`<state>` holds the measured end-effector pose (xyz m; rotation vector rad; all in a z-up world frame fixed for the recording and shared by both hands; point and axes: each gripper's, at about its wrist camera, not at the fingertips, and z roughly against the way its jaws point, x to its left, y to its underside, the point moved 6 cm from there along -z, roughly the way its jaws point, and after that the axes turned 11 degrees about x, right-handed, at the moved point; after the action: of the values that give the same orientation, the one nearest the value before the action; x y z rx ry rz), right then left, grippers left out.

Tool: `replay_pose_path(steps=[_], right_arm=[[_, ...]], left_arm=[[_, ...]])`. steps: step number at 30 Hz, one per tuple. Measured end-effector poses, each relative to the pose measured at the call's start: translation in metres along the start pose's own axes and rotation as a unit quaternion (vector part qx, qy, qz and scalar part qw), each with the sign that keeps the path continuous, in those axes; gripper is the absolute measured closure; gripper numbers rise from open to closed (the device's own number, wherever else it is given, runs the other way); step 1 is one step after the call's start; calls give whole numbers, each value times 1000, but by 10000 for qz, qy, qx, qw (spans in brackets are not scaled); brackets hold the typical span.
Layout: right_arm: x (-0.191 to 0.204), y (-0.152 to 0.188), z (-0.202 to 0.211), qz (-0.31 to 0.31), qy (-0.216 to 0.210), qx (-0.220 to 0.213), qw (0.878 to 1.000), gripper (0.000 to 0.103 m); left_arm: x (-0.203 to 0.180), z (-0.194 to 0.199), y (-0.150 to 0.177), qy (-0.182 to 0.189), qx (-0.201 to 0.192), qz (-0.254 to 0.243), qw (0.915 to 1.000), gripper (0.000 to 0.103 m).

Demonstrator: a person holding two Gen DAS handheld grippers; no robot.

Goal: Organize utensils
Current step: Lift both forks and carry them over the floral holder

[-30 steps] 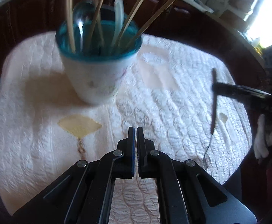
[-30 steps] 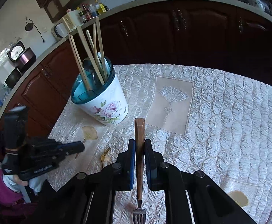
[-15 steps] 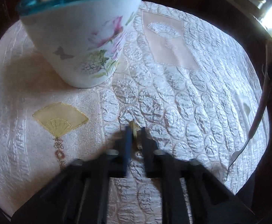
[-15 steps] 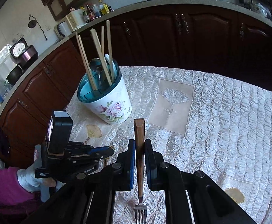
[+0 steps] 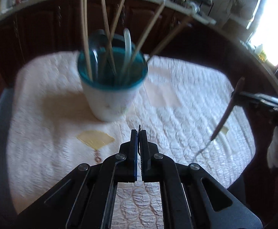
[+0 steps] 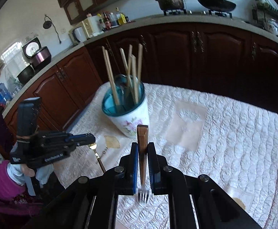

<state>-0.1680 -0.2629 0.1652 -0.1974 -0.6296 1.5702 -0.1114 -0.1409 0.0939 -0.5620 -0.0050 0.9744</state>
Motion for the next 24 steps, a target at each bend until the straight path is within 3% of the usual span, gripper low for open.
replay_pose_path(steps=[14,24], right_arm=[[55,-67,43,624,-236,-631,9958,94],[77,-126,53,792,-25,-1036,9915,94]], left_arm=[[26,89,-51,-584,-939,103,9938,102],[51,101,-105,-1246,-1374,182,9825,102]])
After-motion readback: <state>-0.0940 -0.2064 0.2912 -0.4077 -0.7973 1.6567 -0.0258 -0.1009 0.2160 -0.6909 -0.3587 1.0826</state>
